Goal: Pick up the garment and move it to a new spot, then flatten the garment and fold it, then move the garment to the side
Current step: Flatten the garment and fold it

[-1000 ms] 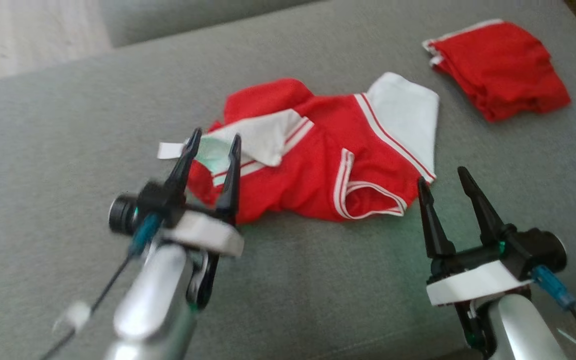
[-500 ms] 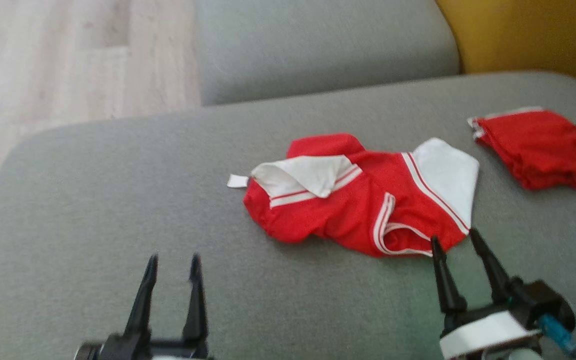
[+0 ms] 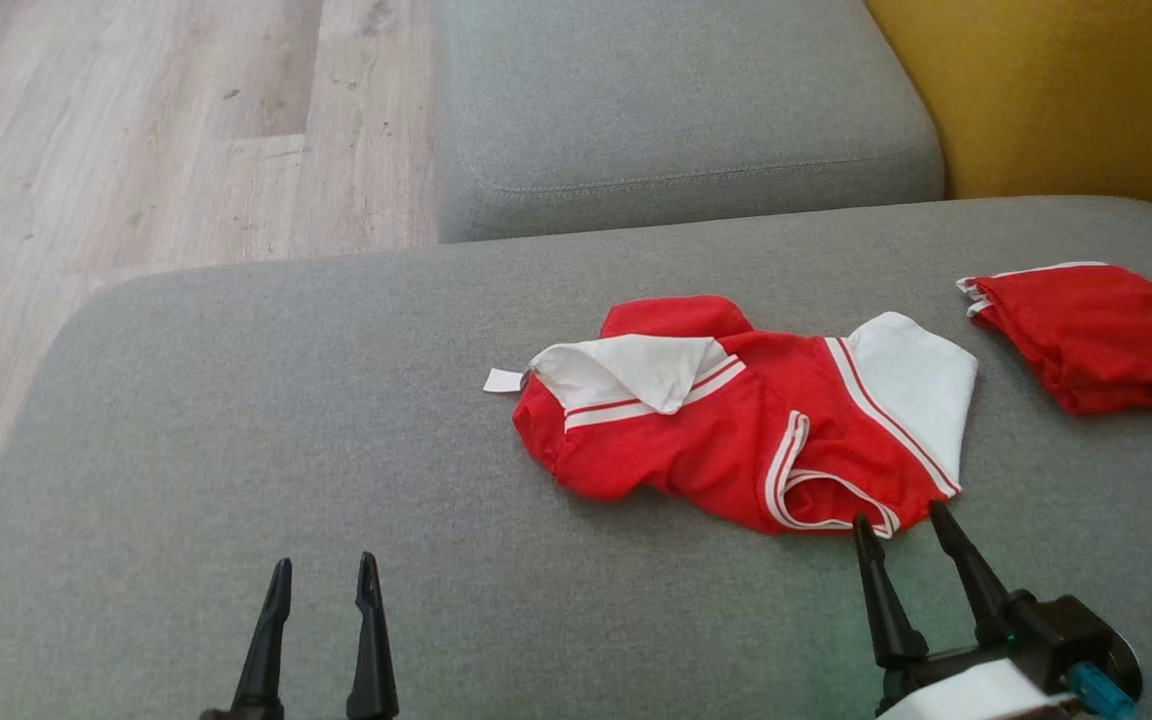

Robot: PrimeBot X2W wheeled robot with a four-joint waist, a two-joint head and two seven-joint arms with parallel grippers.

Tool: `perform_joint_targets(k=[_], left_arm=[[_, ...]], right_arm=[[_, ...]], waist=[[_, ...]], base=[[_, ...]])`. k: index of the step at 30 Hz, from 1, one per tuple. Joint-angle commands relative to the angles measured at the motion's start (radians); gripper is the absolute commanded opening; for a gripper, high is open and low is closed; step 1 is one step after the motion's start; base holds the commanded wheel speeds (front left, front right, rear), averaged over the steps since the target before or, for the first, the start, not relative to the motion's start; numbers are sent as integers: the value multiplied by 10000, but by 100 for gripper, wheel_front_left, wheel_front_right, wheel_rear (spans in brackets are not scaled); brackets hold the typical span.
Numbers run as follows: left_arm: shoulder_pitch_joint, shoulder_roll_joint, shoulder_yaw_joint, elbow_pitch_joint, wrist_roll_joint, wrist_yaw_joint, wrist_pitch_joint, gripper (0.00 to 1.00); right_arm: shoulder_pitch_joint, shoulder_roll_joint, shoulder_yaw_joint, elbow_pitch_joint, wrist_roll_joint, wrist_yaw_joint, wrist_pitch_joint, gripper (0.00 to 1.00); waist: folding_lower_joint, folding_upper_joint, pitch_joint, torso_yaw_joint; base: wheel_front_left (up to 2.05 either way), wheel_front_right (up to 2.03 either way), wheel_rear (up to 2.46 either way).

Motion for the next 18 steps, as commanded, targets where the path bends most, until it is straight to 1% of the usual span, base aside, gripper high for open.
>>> perform_joint_targets(k=[1,8,11,15,18], left_arm=[[-445,-25,383,-274,81,13,-95,100],[-566,-25,255,-214,226,-163,-95,100],[-917,-25,-1,-23,456,-457,-95,100],[-1998,-26,-678,762,611,-878,-95,100],[-3163,-26,-1556,1842,664,-1042,-95,100]], right_arm=[[-375,-38,250,-272,77,65,-38,100],[-422,-54,277,-295,69,65,-38,100],[-452,-89,275,-331,65,65,-38,100],[-574,-166,406,-420,29,65,-38,100],[-756,-210,526,-477,1,65,-38,100]], waist=[[1,0,30,-9],[1,0,183,-100],[1,0,373,-176],[1,0,784,-418],[1,0,1224,-789]], base=[[0,0,0],[0,0,0],[0,0,0],[0,0,0],[0,0,0]])
